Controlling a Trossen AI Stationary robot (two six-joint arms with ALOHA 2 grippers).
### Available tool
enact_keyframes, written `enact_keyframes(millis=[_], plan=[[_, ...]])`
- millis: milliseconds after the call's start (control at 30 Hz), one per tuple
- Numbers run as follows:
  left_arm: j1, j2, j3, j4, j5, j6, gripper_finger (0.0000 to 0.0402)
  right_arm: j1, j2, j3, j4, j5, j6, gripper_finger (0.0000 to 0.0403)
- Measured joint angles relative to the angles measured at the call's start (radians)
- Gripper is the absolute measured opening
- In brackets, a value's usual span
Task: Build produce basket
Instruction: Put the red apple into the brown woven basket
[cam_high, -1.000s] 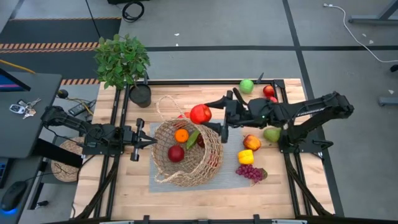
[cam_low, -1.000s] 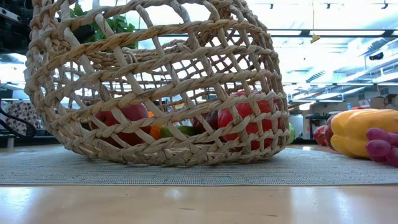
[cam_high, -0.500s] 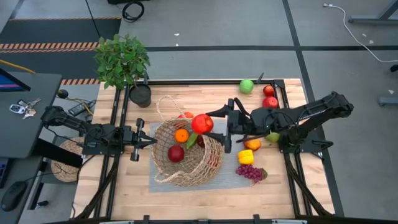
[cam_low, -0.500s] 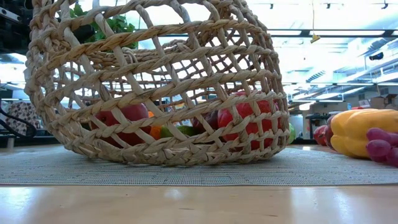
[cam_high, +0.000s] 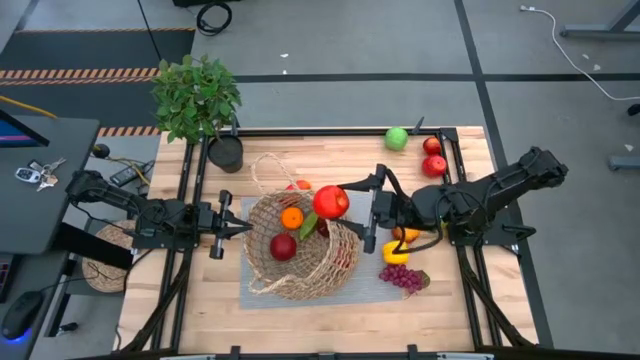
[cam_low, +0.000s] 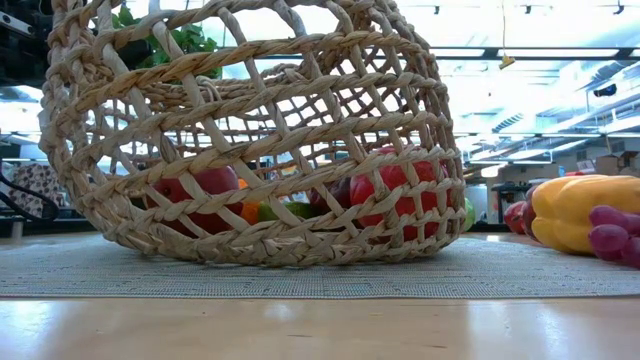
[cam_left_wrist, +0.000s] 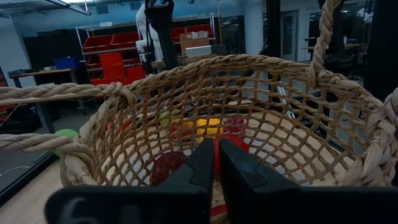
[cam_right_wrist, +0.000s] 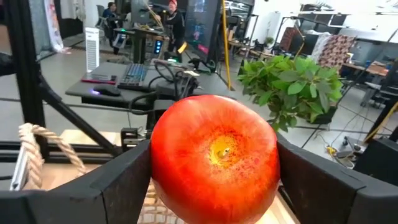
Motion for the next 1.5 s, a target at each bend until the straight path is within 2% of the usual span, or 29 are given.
enact_keyframes(millis=[267, 500, 733, 833, 1033, 1133, 1267, 1500], plan=[[0.000, 0.000, 0.000, 0.000, 0.000, 0.000, 0.0033, 0.001, 0.021, 0.000, 0.003, 0.001, 0.007, 0.0332], [0.000, 0.000, 0.000, 0.000, 0.000, 0.000, 0.0029, 0.026, 0.098, 0.041, -0.018, -0.013, -0.036, 0.0332], [0.000, 0.000, 0.000, 0.000, 0.000, 0.000, 0.0036, 0.037, 0.211, 0.106, -0.018, -0.004, -0.173, 0.0332], [0.000, 0.000, 0.000, 0.000, 0.000, 0.000, 0.0032, 0.054, 0.275, 0.153, -0.020, 0.044, -0.324, 0.0332], [0.000, 0.000, 0.000, 0.000, 0.000, 0.000, 0.0029, 0.109, 0.367, 0.210, 0.003, 0.235, -0.966, 0.0332], [0.000, 0.000, 0.000, 0.000, 0.000, 0.000, 0.0033, 0.125, 0.397, 0.210, 0.045, 0.355, -1.192, 0.0332], [0.000, 0.000, 0.000, 0.000, 0.000, 0.000, 0.0036, 0.139, 0.411, 0.210, 0.078, 0.441, -1.308, 0.0332], [0.000, 0.000, 0.000, 0.000, 0.000, 0.000, 0.0028, 0.158, 0.410, 0.210, 0.110, 0.445, -1.317, 0.0332]])
